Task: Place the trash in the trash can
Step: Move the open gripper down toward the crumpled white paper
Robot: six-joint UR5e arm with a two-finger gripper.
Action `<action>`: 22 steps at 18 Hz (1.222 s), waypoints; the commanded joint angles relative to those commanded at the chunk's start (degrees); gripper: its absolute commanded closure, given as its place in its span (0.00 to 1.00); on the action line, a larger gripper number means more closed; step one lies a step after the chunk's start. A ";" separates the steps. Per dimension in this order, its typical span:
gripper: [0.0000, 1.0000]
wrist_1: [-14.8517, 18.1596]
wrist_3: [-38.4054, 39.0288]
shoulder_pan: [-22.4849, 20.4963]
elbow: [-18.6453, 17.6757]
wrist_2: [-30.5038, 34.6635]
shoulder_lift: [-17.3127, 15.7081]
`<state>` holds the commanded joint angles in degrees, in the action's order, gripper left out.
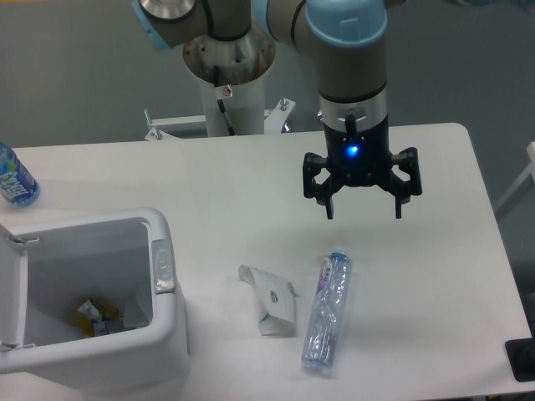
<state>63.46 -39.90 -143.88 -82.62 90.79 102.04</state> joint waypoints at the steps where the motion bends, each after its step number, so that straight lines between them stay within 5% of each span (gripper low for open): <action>1: 0.00 0.00 0.00 0.00 0.00 0.17 0.09; 12: 0.00 -1.23 4.54 0.26 -3.16 0.26 1.49; 22: 0.00 -1.93 20.38 5.71 -5.45 -0.44 10.62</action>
<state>61.53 -19.53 -138.17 -88.07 90.35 112.66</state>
